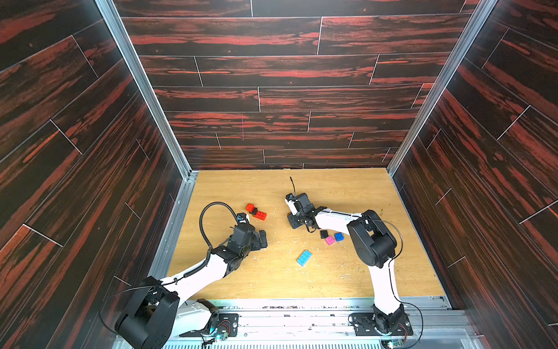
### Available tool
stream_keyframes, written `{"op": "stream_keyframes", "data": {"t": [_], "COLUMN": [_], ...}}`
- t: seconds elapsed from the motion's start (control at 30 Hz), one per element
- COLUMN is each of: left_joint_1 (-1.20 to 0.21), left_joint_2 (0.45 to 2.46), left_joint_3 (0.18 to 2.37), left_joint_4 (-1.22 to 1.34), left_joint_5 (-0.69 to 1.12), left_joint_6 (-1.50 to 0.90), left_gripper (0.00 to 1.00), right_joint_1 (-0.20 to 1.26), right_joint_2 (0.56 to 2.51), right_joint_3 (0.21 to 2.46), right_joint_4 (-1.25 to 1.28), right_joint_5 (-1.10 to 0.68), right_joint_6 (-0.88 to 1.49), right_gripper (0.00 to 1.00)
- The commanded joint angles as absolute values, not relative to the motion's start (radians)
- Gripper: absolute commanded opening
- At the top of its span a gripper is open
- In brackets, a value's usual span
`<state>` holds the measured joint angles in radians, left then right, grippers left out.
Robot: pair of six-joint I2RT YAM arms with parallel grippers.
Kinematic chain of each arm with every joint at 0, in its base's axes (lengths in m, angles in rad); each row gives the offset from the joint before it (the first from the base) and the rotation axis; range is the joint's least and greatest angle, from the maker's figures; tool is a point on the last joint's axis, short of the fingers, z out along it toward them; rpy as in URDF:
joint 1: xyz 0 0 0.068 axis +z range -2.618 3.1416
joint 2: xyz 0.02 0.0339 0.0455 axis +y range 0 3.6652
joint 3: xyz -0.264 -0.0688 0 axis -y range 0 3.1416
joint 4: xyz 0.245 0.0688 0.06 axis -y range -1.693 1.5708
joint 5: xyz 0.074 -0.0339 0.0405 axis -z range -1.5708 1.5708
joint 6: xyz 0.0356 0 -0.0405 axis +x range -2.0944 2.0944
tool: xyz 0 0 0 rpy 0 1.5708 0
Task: Assemble the letter v with lego
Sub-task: Pick up the lego brick from the center of the board.
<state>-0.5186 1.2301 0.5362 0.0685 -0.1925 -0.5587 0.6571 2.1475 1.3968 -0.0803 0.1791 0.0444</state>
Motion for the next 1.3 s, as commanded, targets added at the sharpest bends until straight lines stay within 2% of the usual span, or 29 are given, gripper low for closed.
{"op": "stream_keyframes", "data": {"t": [0.0, 0.33, 0.43, 0.63, 0.9, 1.27], "left_joint_1": [-0.523, -0.518, -0.476, -0.338, -0.272, -0.162], "left_joint_2": [1.196, 1.173, 1.167, 1.180, 1.282, 1.254], "left_joint_3": [0.511, 0.512, 0.497, 0.483, 0.517, 0.452], "left_joint_4": [0.066, 0.083, 0.131, 0.186, 0.222, 0.321], "left_joint_5": [-0.244, -0.286, -0.206, -0.040, 0.104, 0.257], "left_joint_6": [-0.569, -0.532, -0.525, -0.515, -0.503, -0.576], "left_gripper": [1.00, 1.00, 1.00, 1.00, 1.00, 1.00], "right_joint_1": [0.672, 0.676, 0.678, 0.703, 0.746, 0.750], "right_joint_2": [2.200, 2.187, 2.176, 2.125, 2.134, 2.220], "right_joint_3": [1.329, 1.311, 1.331, 1.400, 1.580, 1.789], "right_joint_4": [-0.228, -0.210, -0.230, -0.286, -0.403, -0.500], "right_joint_5": [0.168, 0.146, 0.128, 0.100, 0.075, 0.038], "right_joint_6": [0.048, 0.039, 0.024, -0.025, -0.086, -0.138], "right_gripper": [0.36, 0.28, 0.24, 0.23, 0.23, 0.23]}}
